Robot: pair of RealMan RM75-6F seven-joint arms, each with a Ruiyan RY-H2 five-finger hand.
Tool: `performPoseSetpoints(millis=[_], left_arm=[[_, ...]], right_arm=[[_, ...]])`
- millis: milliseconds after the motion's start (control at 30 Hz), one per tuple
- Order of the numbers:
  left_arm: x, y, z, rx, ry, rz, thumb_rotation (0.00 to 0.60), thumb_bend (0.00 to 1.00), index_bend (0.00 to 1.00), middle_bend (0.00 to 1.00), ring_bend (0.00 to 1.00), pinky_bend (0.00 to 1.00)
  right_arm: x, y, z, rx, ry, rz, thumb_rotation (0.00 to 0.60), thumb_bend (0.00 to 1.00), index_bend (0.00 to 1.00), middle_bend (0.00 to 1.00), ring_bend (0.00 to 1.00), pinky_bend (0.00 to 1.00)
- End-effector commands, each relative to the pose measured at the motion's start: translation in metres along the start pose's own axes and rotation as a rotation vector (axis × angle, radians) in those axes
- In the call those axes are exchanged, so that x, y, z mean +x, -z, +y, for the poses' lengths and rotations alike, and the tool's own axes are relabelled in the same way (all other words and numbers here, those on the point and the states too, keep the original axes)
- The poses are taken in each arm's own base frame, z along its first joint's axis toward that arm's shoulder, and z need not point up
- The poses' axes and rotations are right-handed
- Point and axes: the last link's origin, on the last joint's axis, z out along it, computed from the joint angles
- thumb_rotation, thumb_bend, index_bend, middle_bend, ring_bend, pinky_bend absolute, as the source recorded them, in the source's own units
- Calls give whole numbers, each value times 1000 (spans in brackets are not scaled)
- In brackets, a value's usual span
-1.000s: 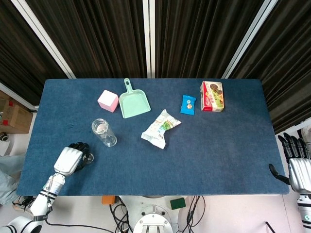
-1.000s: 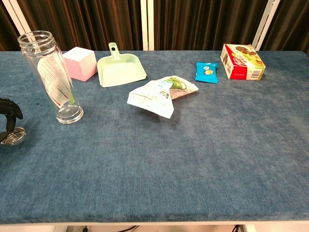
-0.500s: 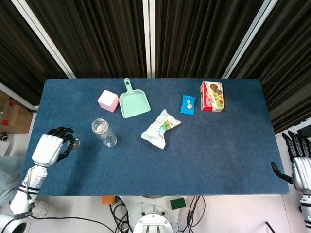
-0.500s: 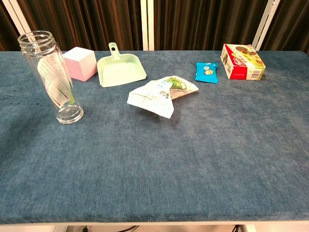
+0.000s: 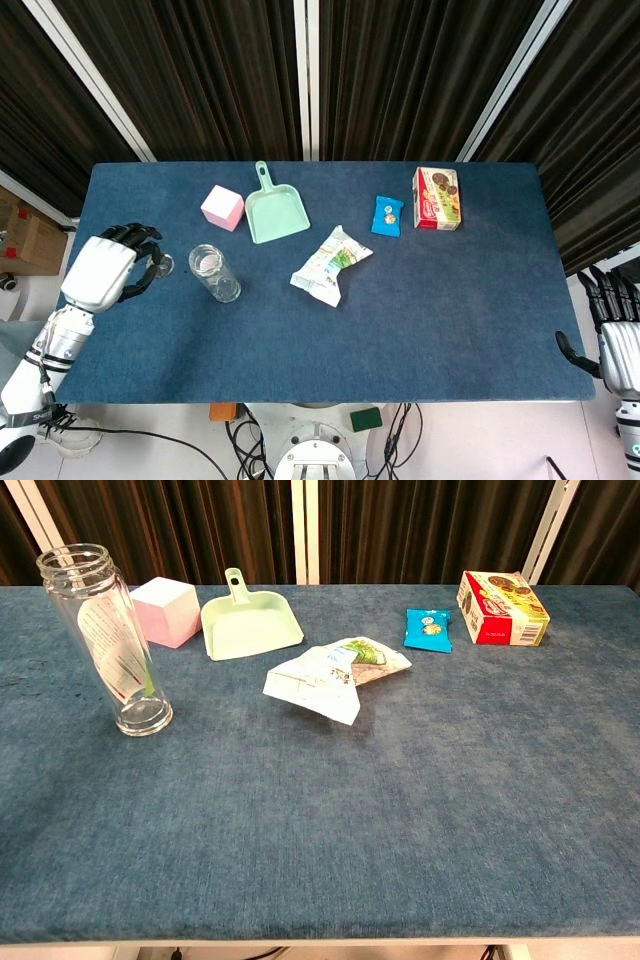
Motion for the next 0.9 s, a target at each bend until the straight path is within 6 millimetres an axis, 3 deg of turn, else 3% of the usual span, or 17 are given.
performPoseSetpoints(millis=[33, 333, 700, 900], left_arm=[[7, -13, 16, -43, 1, -2, 600, 429, 665, 329, 284, 366], [6, -37, 40, -76, 18, -1, 600, 429, 665, 330, 284, 366], [-28, -50, 30, -13, 15, -70, 600, 433, 676, 330, 284, 362], [-29, -50, 27, -7, 4, -66, 600, 434, 677, 330, 284, 362]], right_arm=[[1, -2, -1, -1, 5, -1, 600, 284, 0, 0, 0, 0], [1, -5, -3, 0, 8, -8, 600, 284, 0, 0, 0, 0], [9, -3, 1, -17, 8, 13, 600, 284, 0, 0, 0, 0], [8, -2, 3, -22, 7, 10, 600, 284, 0, 0, 0, 0]])
